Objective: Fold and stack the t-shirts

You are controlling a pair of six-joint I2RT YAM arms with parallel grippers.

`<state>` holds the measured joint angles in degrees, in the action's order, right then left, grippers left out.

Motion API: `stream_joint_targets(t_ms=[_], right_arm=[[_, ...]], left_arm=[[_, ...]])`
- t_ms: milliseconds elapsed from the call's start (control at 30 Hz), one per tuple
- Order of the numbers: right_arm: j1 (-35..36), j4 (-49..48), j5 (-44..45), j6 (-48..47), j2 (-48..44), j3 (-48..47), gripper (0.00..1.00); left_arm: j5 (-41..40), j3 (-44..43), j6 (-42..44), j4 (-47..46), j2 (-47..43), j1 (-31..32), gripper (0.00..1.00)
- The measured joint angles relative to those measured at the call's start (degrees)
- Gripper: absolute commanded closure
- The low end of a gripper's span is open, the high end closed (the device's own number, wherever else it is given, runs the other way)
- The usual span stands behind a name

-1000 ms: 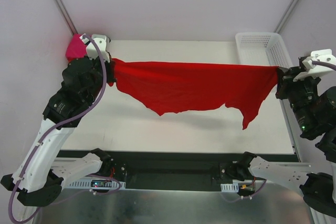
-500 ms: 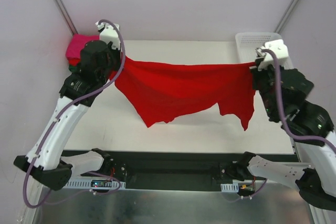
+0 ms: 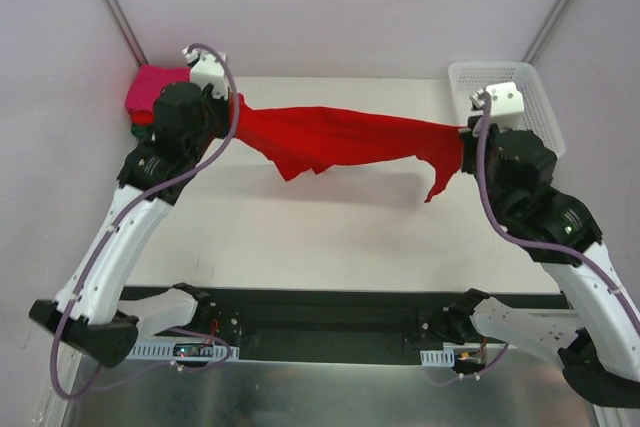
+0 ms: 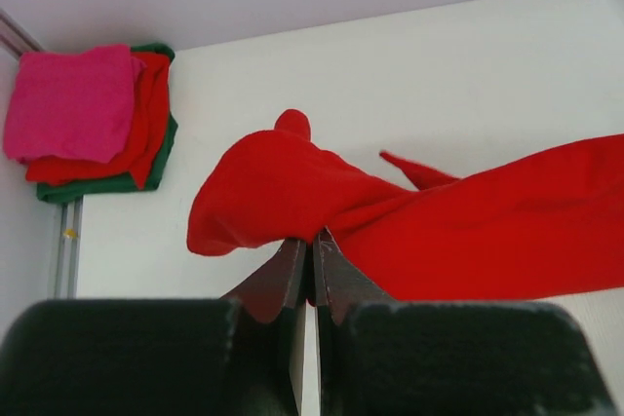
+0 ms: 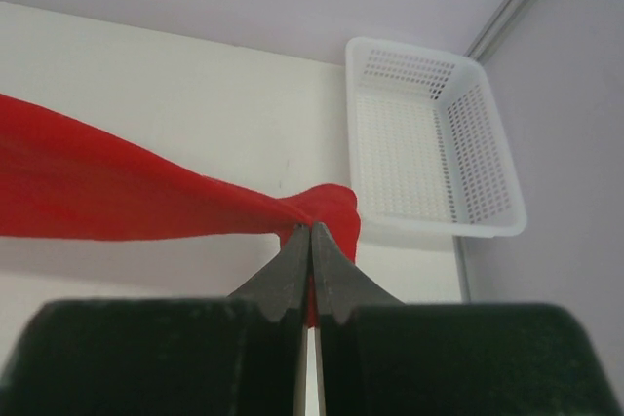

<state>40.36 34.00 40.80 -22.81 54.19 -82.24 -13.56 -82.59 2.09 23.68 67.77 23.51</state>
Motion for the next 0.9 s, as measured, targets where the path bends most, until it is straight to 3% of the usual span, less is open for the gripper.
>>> stream_joint_targets(t_ms=[233,600,900], right_arm=[[0.0,12.3,-8.6,12.3,-8.3,3.9,0.99],[0.1,23.8,-28.7,26.7,-4.9,17.9,0.99],[1.7,31.1,-32.4,30.9,-4.5,17.9,0.99]], left_arm=[[3.1,12.5,-5.3,4.2,-15.9,0.0,1.00],[21.1,30.4,-13.4,8.8,-8.9,0.0,1.00],[25.4,31.8,-15.3,13.0,-13.1,0.0,1.00]])
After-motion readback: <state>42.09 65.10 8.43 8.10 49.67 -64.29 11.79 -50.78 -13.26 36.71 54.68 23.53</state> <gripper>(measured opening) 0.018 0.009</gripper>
